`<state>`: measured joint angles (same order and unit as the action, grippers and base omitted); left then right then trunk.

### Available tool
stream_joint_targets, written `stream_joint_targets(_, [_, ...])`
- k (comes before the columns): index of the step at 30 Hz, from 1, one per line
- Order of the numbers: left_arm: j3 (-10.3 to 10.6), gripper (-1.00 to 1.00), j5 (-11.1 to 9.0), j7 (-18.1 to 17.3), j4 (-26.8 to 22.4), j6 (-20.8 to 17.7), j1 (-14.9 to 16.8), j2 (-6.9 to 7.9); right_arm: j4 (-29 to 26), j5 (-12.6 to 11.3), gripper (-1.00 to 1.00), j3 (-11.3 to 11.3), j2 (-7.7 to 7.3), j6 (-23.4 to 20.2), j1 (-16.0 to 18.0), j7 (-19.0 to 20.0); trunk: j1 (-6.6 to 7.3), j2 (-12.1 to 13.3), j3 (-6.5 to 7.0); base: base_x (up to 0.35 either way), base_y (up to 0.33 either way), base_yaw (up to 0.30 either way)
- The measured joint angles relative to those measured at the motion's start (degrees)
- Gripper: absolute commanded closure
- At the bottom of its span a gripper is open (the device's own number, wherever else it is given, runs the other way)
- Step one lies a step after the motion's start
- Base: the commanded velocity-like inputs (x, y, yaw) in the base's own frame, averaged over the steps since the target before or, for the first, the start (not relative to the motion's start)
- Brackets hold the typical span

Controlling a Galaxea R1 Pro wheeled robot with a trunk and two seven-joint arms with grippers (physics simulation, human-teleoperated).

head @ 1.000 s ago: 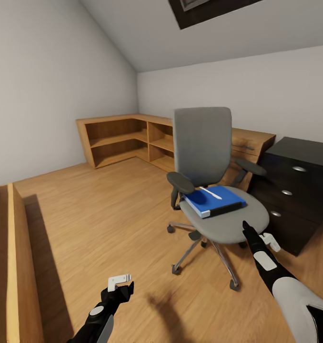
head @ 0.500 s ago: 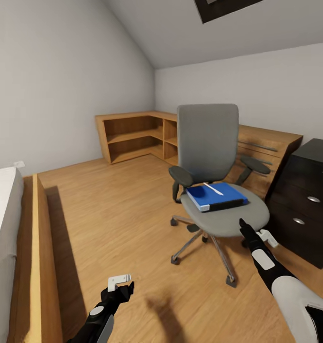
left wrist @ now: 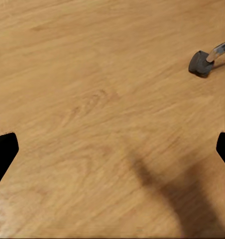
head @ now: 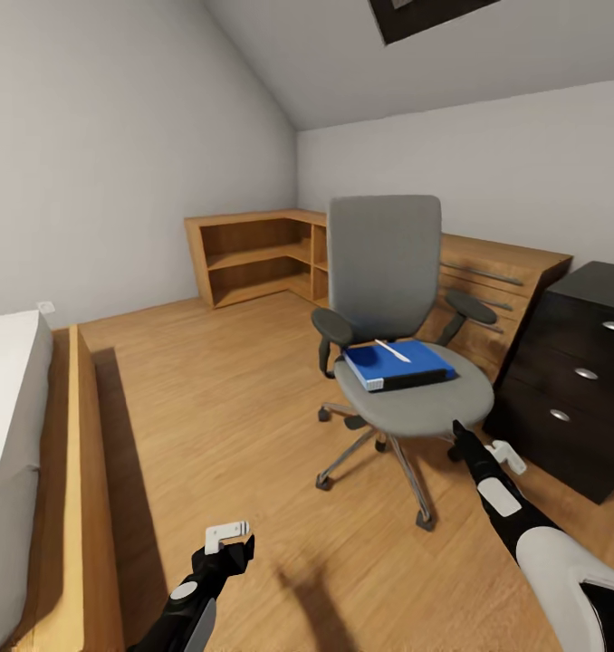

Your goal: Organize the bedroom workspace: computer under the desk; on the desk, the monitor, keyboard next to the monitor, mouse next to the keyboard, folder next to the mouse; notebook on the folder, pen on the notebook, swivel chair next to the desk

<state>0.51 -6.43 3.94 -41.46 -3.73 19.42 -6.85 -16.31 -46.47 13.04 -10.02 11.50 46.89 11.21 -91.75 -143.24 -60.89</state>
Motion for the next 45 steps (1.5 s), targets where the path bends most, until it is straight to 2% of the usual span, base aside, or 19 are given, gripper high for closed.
stream_joint_targets(27, [0.0, -1.0, 0.0, 0.0, 0.0, 0.0, 0.0, 0.0, 0.2, 0.0, -1.0, 0.3, 0.6, 0.0, 0.0, 0.1, 0.02, 0.0, 0.01, -0.009, 0.031, 0.0])
stream_joint_targets(45, [0.0, -1.0, 0.0, -0.1, 0.0, 0.0, 0.0, 0.0, 0.2, 0.2, -1.0, 0.1, 0.53, 0.0, 0.0, 0.2, 0.03, 0.0, 0.01, 0.132, 0.0, 0.0])
